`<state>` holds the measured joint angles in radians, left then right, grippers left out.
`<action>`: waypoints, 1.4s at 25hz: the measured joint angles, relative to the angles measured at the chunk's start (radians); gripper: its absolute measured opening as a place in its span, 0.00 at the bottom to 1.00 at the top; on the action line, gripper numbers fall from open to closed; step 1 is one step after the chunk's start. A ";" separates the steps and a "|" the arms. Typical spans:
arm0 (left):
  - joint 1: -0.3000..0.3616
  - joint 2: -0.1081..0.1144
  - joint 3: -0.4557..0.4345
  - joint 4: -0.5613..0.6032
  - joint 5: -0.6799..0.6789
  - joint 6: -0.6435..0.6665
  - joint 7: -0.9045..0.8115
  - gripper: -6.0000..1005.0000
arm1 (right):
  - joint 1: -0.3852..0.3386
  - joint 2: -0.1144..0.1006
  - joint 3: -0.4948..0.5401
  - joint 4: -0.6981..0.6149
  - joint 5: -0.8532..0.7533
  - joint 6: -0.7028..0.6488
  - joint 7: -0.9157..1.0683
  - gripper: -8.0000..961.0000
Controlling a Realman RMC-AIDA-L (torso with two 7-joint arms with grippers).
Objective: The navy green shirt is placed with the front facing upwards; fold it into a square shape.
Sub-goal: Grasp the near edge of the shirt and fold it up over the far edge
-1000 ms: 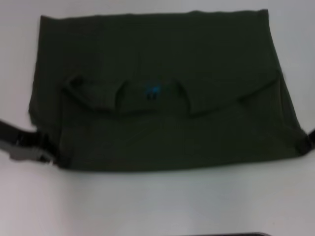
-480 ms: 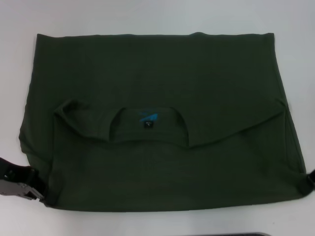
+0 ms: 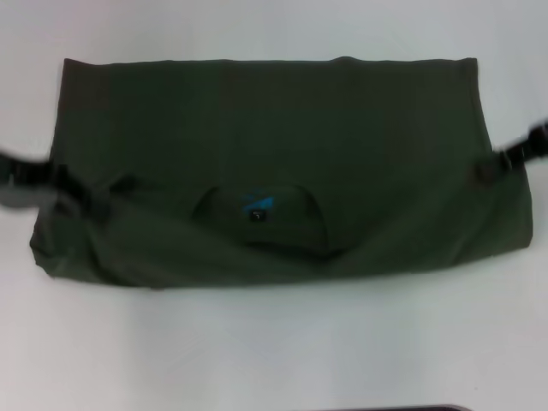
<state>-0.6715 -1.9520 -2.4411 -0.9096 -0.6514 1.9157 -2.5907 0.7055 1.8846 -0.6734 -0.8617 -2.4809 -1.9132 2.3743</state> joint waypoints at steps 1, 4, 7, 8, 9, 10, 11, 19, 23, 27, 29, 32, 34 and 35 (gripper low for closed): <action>-0.021 0.009 -0.004 0.012 0.002 -0.035 -0.008 0.02 | 0.010 -0.003 0.005 0.000 0.001 0.020 0.001 0.16; -0.071 0.029 -0.002 0.051 0.007 -0.140 -0.035 0.02 | 0.033 -0.015 0.020 0.001 0.005 0.090 0.020 0.16; -0.106 0.032 0.007 0.069 0.015 -0.241 -0.057 0.02 | 0.040 -0.018 0.035 -0.011 0.006 0.150 0.049 0.16; -0.114 0.028 0.014 0.070 0.024 -0.280 -0.067 0.02 | 0.038 -0.017 0.042 -0.019 0.007 0.171 0.057 0.17; -0.120 0.022 0.024 0.070 0.035 -0.317 -0.077 0.02 | 0.035 -0.015 0.047 -0.022 0.007 0.190 0.064 0.17; -0.123 0.017 0.031 0.069 0.046 -0.352 -0.086 0.02 | 0.034 -0.014 0.050 -0.025 0.007 0.206 0.068 0.17; -0.125 0.008 0.043 0.069 0.061 -0.408 -0.096 0.02 | 0.032 -0.013 0.050 -0.026 0.006 0.221 0.071 0.17; -0.135 -0.042 0.067 0.076 0.171 -0.632 -0.137 0.02 | 0.032 0.001 0.032 -0.028 -0.022 0.375 0.113 0.18; -0.146 -0.049 0.069 0.079 0.194 -0.663 -0.152 0.02 | 0.040 0.009 -0.005 -0.024 -0.025 0.414 0.115 0.19; -0.156 -0.055 0.086 0.111 0.202 -0.725 -0.153 0.02 | 0.042 0.031 -0.062 -0.013 -0.027 0.472 0.116 0.19; -0.158 -0.059 0.099 0.128 0.204 -0.766 -0.153 0.02 | 0.043 0.040 -0.086 -0.008 -0.037 0.504 0.121 0.20; -0.159 -0.069 0.117 0.145 0.208 -0.826 -0.154 0.02 | 0.044 0.064 -0.098 -0.010 -0.072 0.555 0.131 0.20; -0.158 -0.078 0.130 0.149 0.209 -0.860 -0.153 0.02 | 0.045 0.080 -0.100 -0.013 -0.097 0.587 0.132 0.20; -0.157 -0.082 0.133 0.150 0.210 -0.874 -0.152 0.02 | 0.045 0.088 -0.101 -0.015 -0.110 0.602 0.132 0.20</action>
<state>-0.8281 -2.0339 -2.3085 -0.7599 -0.4417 1.0418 -2.7428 0.7510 1.9725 -0.7743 -0.8763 -2.5910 -1.3116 2.5060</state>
